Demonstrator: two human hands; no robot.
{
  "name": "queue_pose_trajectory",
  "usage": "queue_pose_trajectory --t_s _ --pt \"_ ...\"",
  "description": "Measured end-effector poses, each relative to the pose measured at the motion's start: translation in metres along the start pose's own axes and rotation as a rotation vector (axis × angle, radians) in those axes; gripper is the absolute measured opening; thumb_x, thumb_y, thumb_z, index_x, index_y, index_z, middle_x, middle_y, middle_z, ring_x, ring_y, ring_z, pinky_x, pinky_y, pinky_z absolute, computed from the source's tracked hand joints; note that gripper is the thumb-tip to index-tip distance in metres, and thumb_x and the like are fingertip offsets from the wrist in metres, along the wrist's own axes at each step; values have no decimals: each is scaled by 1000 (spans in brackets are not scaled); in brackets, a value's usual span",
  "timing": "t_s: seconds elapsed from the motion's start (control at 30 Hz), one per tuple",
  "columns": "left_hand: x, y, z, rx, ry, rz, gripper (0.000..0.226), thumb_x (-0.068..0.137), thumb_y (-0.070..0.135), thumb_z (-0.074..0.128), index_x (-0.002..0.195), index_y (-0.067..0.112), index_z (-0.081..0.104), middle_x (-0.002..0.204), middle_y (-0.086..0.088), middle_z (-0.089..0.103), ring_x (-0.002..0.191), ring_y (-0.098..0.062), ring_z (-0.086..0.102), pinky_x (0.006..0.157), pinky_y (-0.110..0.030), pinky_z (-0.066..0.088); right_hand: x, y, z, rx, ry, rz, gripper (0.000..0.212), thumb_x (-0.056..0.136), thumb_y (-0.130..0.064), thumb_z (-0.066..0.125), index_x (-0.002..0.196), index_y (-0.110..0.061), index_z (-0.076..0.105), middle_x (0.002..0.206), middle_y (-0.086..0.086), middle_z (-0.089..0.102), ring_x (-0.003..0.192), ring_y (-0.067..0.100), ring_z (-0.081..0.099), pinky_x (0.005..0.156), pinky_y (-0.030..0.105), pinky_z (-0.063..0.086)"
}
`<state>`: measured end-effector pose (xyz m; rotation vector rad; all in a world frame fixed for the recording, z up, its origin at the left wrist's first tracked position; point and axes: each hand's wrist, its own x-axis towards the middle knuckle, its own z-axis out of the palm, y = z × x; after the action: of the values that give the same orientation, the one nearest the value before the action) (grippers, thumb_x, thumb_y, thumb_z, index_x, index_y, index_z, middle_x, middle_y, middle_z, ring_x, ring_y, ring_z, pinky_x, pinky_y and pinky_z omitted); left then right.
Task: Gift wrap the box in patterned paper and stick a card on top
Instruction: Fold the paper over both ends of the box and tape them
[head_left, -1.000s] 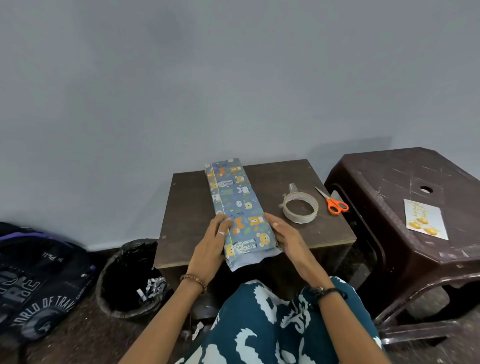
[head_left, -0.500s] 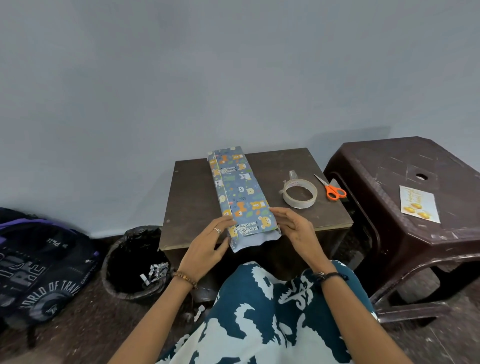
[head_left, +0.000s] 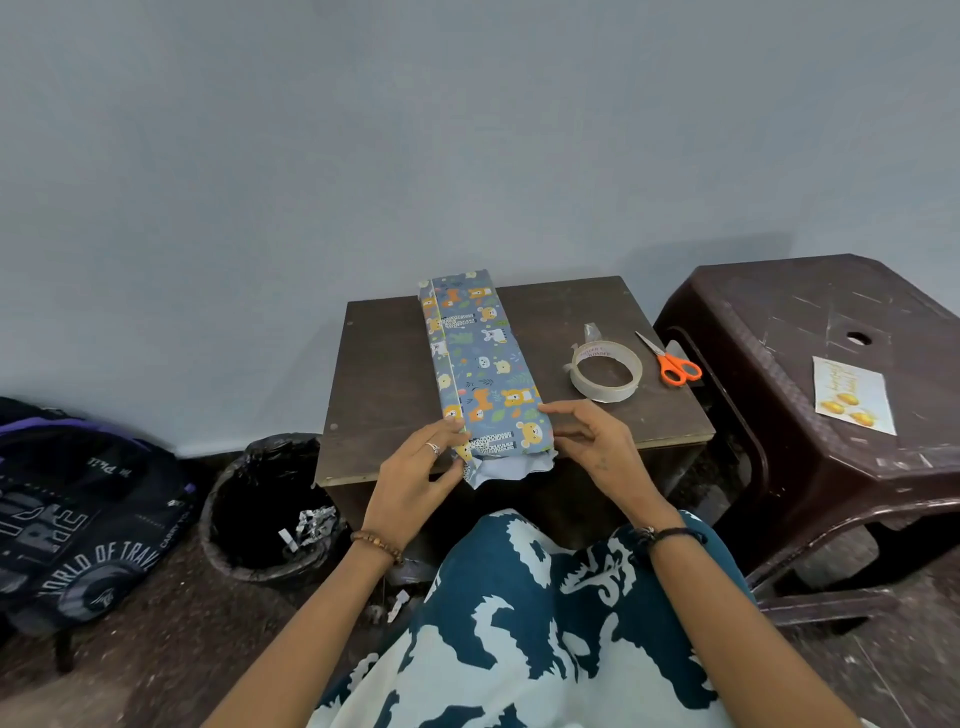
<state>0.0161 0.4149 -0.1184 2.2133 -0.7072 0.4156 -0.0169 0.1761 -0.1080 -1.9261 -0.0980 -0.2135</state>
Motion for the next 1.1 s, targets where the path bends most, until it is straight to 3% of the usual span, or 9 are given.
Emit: queue_pose_trajectory --t_s 0.13,0.33,0.5,0.6,0.7,0.87,1.0,1.1 --pt "1 3 4 31 34 16 27 82 25 54 101 12 69 111 -1 66 112 -5 53 98 -10 38 1 -2 7 -38 68 17 32 83 -5 66 110 -21 60 111 -10 64 96 3 65 81 27 56" --pt "3 5 10 119 52 66 29 82 25 52 100 10 69 106 -4 68 108 -8 53 92 -24 45 4 0 13 -40 142 27 33 87 -1 58 112 -23 60 111 -5 64 100 2 64 78 33 58" --pt "4 4 7 190 27 100 26 84 27 49 105 18 61 105 -1 68 107 -7 51 93 -19 36 1 0 9 -22 72 4 38 89 2 54 115 -26 58 117 -6 63 107 1 61 84 35 56" --pt "4 9 2 160 18 47 24 83 30 51 106 26 50 101 0 68 97 -9 49 89 -17 33 -1 -3 9 -73 58 -72 40 87 4 57 111 -28 60 131 -12 51 116 2 55 93 21 50" --pt "3 9 -1 150 -19 44 24 85 32 51 108 30 46 110 0 67 100 -7 49 88 -15 34 -2 -8 12 -252 62 -166 32 85 -3 63 108 -25 62 140 -10 39 126 1 41 95 6 38" --pt "1 6 1 72 -96 -52 40 88 21 61 116 40 40 127 8 58 111 -14 57 90 -27 46 -5 -6 36 -758 182 -492 37 79 -2 67 110 -19 60 128 7 54 117 19 46 102 40 41" --pt "1 6 2 82 -75 -39 35 87 19 63 120 25 53 125 7 59 111 -11 57 91 -29 49 0 -6 53 -857 263 -625 27 84 -8 52 108 -19 54 116 3 50 107 18 48 97 42 45" --pt "0 6 4 89 -65 -33 35 87 18 63 119 28 51 124 9 59 111 -6 54 91 -22 44 0 -9 58 -841 293 -622 16 87 -17 52 101 -18 59 107 3 57 102 16 50 92 40 45"
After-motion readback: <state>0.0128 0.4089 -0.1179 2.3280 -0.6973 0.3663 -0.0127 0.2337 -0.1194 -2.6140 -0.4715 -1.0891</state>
